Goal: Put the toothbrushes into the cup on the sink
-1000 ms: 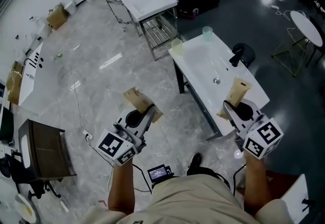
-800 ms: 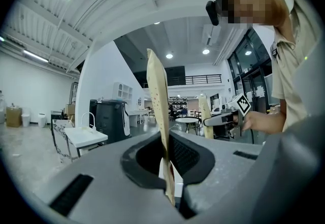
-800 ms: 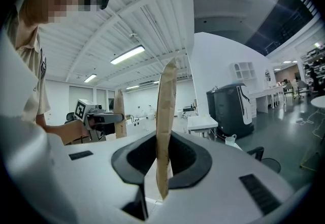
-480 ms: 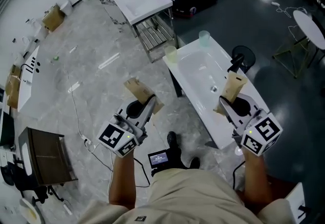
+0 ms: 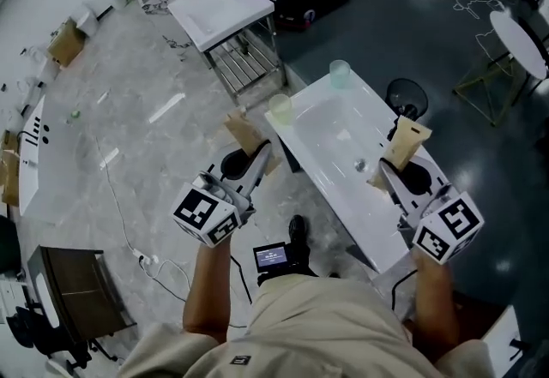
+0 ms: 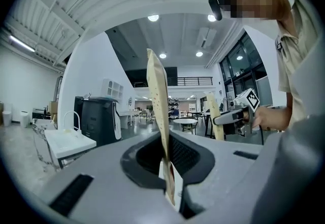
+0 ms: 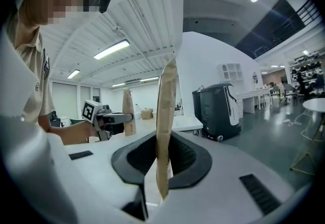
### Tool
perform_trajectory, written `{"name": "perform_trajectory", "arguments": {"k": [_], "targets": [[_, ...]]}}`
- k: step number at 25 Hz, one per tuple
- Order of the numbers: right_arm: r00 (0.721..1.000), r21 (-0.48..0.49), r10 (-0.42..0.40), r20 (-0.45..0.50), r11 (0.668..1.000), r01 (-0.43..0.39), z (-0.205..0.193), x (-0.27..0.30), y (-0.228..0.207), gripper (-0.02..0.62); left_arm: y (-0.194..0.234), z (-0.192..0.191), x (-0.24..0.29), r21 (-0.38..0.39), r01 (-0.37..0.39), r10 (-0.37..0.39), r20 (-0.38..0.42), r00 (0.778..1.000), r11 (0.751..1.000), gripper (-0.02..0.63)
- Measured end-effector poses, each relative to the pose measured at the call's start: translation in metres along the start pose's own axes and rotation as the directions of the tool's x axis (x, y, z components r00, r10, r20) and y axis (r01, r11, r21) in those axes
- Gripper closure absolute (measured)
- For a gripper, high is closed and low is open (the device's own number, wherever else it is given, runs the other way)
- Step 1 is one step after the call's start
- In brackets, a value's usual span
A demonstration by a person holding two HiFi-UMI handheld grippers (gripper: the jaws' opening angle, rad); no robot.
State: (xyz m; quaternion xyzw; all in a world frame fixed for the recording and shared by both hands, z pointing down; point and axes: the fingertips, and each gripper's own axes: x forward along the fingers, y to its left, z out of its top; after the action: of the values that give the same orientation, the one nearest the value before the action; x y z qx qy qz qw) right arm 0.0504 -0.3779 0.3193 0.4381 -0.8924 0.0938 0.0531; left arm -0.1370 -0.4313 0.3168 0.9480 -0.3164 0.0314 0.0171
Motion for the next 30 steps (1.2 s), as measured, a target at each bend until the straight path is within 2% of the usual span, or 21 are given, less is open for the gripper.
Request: {"name": "perform_trajectory", "arguments": {"k": [6,13,19,24,30], "targets": [[0.999,0.035,-0.027,-0.028,0.999,0.028,-0.001,0.063,-0.026,0.551,0.075,-0.011,0.054,0.080,-0.002,0.001,0.009,1.000,0.997,0.591],[0.994,0.082,-0.057,-0.098,0.994,0.066,-0.028,0.135,-0.057,0.551,0.163,-0.072,0.122,0.131,-0.010,0.007,0.021,1.000,0.991,0.591],[0.980,0.111,-0.094,-0.173,0.987,0.114,-0.045,0.179,-0.060,0.551,0.211,-0.130,0.152,0.083,0.017,-0.016,-0.019,1.000,0.996,0.591],[0.971,0.131,-0.103,-0.215,0.982,0.133,-0.062,0.204,-0.062,0.551,0.225,-0.173,0.167,0.040,0.051,-0.049,-0.056,0.997,0.998,0.591],[0.961,0.161,-0.102,-0.258,0.976,0.147,-0.093,0.240,-0.077,0.551,0.244,-0.220,0.189,0.040,0.081,-0.077,-0.088,0.993,0.996,0.591]]}}
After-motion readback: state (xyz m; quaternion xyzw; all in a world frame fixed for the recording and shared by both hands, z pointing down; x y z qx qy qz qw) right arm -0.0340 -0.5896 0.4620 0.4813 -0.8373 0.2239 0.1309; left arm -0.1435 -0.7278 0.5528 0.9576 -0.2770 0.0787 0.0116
